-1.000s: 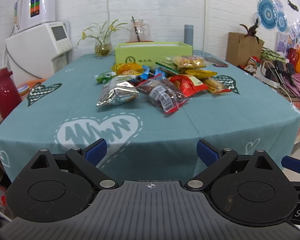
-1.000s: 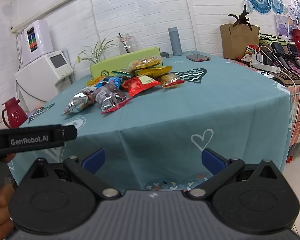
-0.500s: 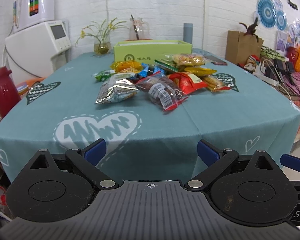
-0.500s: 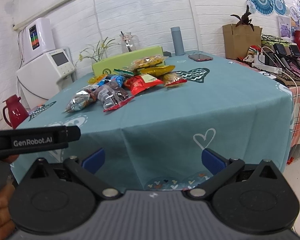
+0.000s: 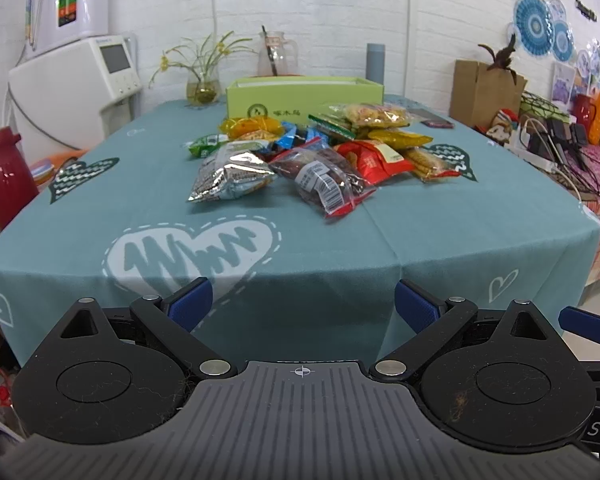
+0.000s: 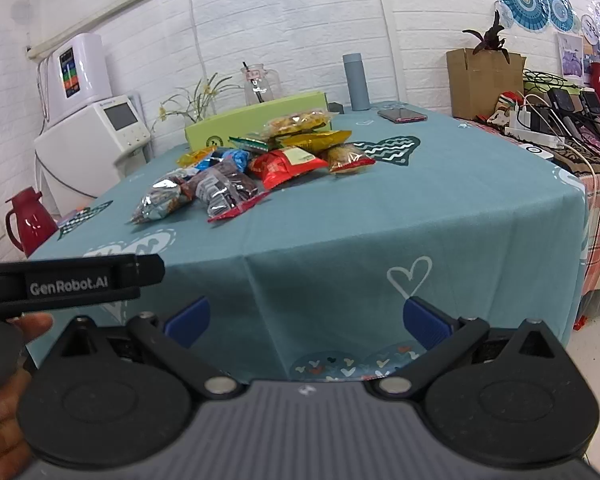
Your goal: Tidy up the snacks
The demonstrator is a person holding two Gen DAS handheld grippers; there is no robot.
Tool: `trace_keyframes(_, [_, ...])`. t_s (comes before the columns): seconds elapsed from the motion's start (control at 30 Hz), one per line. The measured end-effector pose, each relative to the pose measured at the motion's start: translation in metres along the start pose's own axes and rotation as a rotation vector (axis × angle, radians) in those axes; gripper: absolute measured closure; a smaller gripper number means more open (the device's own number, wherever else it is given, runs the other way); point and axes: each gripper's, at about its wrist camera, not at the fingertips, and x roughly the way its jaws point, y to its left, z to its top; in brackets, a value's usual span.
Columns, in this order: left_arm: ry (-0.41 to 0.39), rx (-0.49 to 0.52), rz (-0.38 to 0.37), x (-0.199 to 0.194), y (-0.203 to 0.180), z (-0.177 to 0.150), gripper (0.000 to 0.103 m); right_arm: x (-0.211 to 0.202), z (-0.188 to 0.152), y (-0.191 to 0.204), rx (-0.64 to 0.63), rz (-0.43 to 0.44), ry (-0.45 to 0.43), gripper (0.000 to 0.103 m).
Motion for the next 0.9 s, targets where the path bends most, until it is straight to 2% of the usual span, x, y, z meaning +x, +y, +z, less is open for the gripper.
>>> trace_keyframes(0.6, [0.021,-0.036,-0.025,0.006,0.008,-0.003,0.017,0.001,-0.002,0.005,-0.03,0.002,0.003,0.0])
trace_keyframes(0.73, [0.035,-0.036,-0.042,0.009,0.008,-0.001,0.021,0.0,-0.002,0.003,-0.028,-0.004,-0.008,0.0])
trace_keyframes(0.9, [0.031,-0.088,-0.054,0.014,0.017,0.011,0.019,0.0,0.0,-0.002,-0.032,0.006,-0.012,0.0])
